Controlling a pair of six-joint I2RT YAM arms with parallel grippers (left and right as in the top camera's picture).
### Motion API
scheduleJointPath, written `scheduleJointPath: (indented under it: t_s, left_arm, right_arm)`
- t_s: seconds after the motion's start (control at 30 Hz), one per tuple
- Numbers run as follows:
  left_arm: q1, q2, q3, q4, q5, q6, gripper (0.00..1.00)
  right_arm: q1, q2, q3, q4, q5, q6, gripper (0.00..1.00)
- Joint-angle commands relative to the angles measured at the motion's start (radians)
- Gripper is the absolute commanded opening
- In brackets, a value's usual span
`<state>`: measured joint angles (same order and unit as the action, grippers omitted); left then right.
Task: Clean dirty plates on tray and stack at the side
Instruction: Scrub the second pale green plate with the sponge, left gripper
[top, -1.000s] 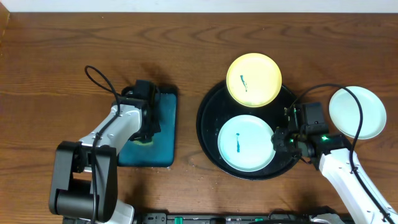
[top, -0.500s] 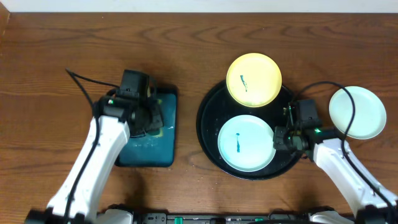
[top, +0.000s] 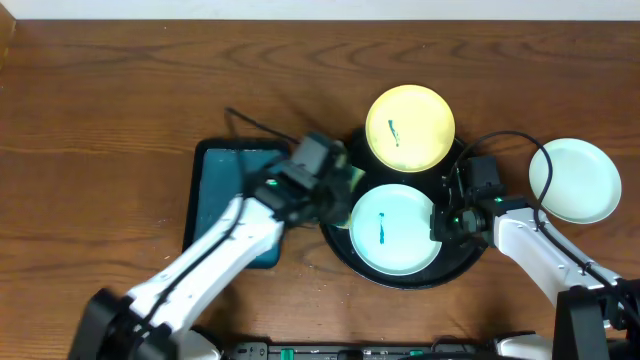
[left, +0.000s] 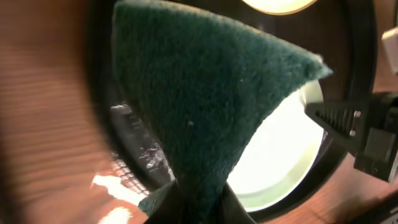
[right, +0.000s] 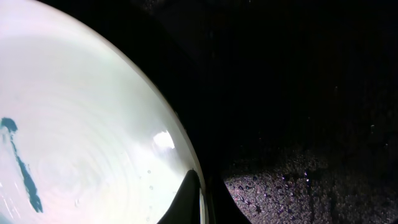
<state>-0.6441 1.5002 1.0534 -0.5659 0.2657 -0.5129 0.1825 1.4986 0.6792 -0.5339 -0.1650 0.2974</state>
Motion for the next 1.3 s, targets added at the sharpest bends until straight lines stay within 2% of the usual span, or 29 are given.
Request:
scheduleJointPath:
  t_s: [0.0, 0.27, 0.43, 0.57, 0.7, 0.9, 0.93, 1.03, 1.13, 1.27]
  left_arm:
    - [-0.071, 0.11, -0.009, 0.072, 0.011, -0.116, 0.07]
    - [-0.199, 0.412, -0.009, 0.294, 0.011, -0.253, 0.08]
    - [-0.212, 0.531, 0.007, 0.318, 0.05, -0.304, 0.07]
    - [-0.215, 0.539, 0.042, 0.319, 0.112, -0.239, 0.07]
    - [-0.253, 0.539, 0.091, 0.314, 0.15, -0.106, 0.08]
    - [-0.263, 0.539, 0.096, 0.308, 0.129, -0.079, 0.07]
    - [-0.254, 0.539, 0.097, 0.29, 0.104, -0.088, 0.07]
    - [-0.216, 0.539, 0.1, 0.117, -0.103, -0.206, 0.07]
    - [-0.179, 0.539, 0.123, 0.026, -0.137, -0.233, 0.07]
    - [-0.163, 0.539, 0.214, -0.22, -0.319, -0.298, 0.07]
  right_arm:
    - [0.008, 0.033, -0.007, 0.005, 0.011, 0.035, 0.01]
    - [0.008, 0.033, -0.007, 0.008, 0.026, 0.035, 0.01]
    - [0.008, 0.033, -0.007, 0.008, 0.026, 0.035, 0.01]
    - [0.008, 0.033, -0.007, 0.01, 0.026, 0.035, 0.01]
    - [0.008, 0.033, -0.007, 0.011, 0.026, 0.035, 0.01]
    - [0.008, 0.033, -0.007, 0.01, 0.026, 0.035, 0.01]
    - [0.008, 0.033, -0.007, 0.01, 0.026, 0.035, 0.01]
    - [0.008, 0.033, -0.007, 0.01, 0.026, 0.035, 0.01]
    - [0.008, 0.033, -0.007, 0.011, 0.027, 0.035, 0.01]
    - [0.008, 0.033, -0.007, 0.01, 0.026, 0.035, 0.01]
